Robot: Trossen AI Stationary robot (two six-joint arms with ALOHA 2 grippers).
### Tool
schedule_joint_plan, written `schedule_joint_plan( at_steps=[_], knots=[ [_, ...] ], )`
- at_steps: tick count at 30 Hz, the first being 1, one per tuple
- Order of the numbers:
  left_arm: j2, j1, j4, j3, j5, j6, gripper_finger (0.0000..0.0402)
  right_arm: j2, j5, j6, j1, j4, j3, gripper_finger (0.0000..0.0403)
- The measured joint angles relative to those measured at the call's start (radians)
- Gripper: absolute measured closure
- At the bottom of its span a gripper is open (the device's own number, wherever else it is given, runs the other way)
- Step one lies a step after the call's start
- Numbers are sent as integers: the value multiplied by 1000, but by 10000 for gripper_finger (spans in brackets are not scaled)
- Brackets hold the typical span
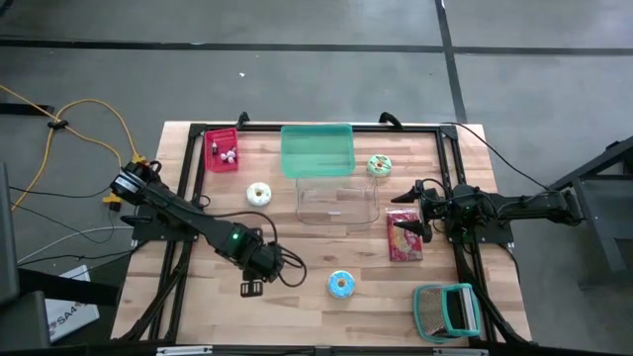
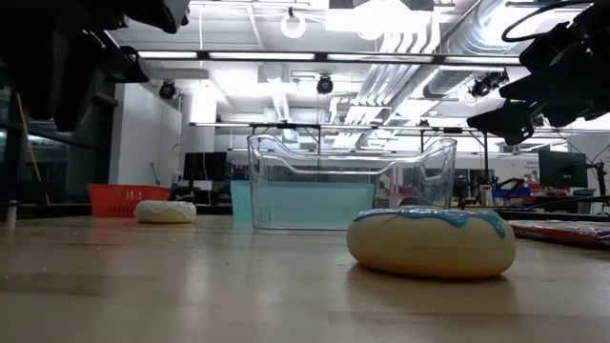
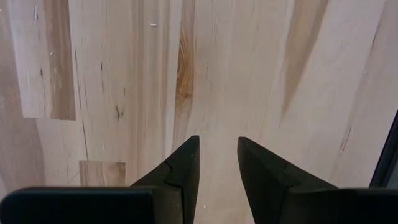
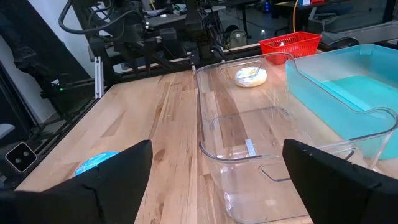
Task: Pick & Place Food Item
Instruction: Put the popcorn bag into the blue bin
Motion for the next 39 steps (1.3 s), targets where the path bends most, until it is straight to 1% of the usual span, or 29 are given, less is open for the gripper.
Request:
schedule_joint_plan(
  at_steps=[11,12,15,18,39],
  knots=[
    [0,1,5,0,0,-3,297,0,0,0,0,0,0,53],
    [0,1,5,0,-7,-17,297,0,0,0,0,0,0,53],
    [0,6,8,0,-73,-100,297,0,0,0,0,0,0,53],
    [0,18,9,0,-83,-134,297,0,0,0,0,0,0,53],
    [0,99,28,0,-84,-134,297,0,0,0,0,1,0,53]
  ],
)
